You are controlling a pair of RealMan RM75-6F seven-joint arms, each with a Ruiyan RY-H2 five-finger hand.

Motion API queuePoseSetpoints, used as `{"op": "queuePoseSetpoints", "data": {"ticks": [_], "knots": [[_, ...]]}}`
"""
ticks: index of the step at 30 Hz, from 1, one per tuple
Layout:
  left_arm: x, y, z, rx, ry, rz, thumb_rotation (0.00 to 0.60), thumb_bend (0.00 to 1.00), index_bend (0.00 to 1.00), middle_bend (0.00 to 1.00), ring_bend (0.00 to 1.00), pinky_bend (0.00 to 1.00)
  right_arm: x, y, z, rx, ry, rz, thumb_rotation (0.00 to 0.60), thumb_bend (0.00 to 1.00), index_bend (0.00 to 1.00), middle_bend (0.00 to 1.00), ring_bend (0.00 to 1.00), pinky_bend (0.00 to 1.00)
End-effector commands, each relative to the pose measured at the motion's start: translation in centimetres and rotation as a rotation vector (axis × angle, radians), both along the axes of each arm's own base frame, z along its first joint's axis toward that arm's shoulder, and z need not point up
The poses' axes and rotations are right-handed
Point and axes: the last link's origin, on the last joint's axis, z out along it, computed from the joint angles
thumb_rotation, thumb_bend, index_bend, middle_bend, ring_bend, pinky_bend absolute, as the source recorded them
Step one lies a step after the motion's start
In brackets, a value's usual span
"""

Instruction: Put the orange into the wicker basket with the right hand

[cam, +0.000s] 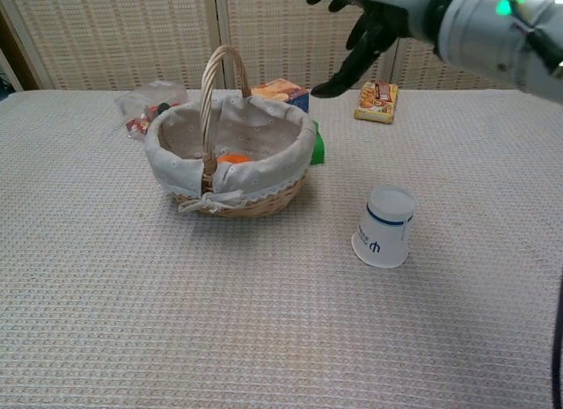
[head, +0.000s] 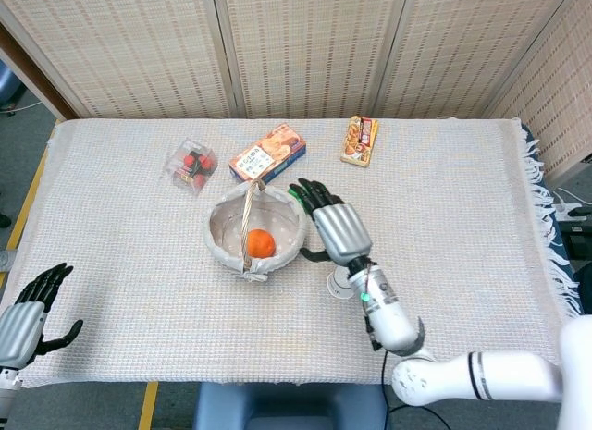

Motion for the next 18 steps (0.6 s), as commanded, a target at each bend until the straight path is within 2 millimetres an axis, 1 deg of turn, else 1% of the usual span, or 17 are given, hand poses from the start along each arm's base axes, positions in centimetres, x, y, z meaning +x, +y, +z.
{"op": "queuePoseSetpoints", "data": {"ticks": [1, 2, 4, 5, 9, 12, 14, 16, 18], "knots": [[0.0, 0.0, 0.0, -0.002, 0.007, -0.002, 0.6, 0.34, 0.0, 0.0, 0.0, 0.1, -7.3, 5.9, 5.4, -0.116, 0.181, 0.032, 0.6, 0.1, 0.0, 0.0, 0.0, 0.24], [0.0, 0.0, -0.1, 0.0, 0.009, -0.002, 0.6, 0.34, 0.0, 0.0, 0.0, 0.1, -9.0, 7.2, 6.3, -0.147, 0.226, 0.043, 0.6, 0.1, 0.0, 0.0, 0.0, 0.24], [0.0, 0.0, -0.1, 0.002, 0.012, -0.002, 0.6, 0.34, 0.0, 0.0, 0.0, 0.1, -11.6, 9.0, 7.5, -0.2, 0.314, 0.069, 0.6, 0.1, 0.0, 0.0, 0.0, 0.24], [0.0, 0.0, -0.1, 0.004, 0.016, -0.002, 0.6, 0.34, 0.0, 0.0, 0.0, 0.1, -13.2, 10.3, 8.0, -0.224, 0.353, 0.076, 0.6, 0.1, 0.0, 0.0, 0.0, 0.24], [0.0, 0.1, -0.1, 0.011, 0.033, -0.009, 0.6, 0.34, 0.0, 0.0, 0.0, 0.1, -17.6, 13.6, 8.6, -0.249, 0.387, 0.044, 0.6, 0.1, 0.0, 0.0, 0.0, 0.24], [0.0, 0.0, -0.1, 0.02, 0.046, -0.014, 0.6, 0.34, 0.0, 0.0, 0.0, 0.1, -20.5, 14.9, 8.2, -0.25, 0.383, -0.001, 0.6, 0.1, 0.0, 0.0, 0.0, 0.23], [0.1, 0.0, -0.1, 0.028, 0.056, -0.018, 0.6, 0.34, 0.0, 0.0, 0.0, 0.1, -22.2, 15.3, 7.7, -0.242, 0.359, -0.032, 0.6, 0.1, 0.0, 0.0, 0.0, 0.21], [0.1, 0.0, -0.1, 0.035, 0.063, -0.022, 0.6, 0.34, 0.0, 0.0, 0.0, 0.1, -23.2, 15.5, 7.2, -0.235, 0.336, -0.042, 0.6, 0.1, 0.0, 0.0, 0.0, 0.21], [0.1, 0.0, -0.1, 0.041, 0.069, -0.028, 0.6, 0.34, 0.0, 0.0, 0.0, 0.1, -23.8, 15.7, 6.8, -0.207, 0.31, -0.052, 0.6, 0.1, 0.0, 0.0, 0.0, 0.2]]}}
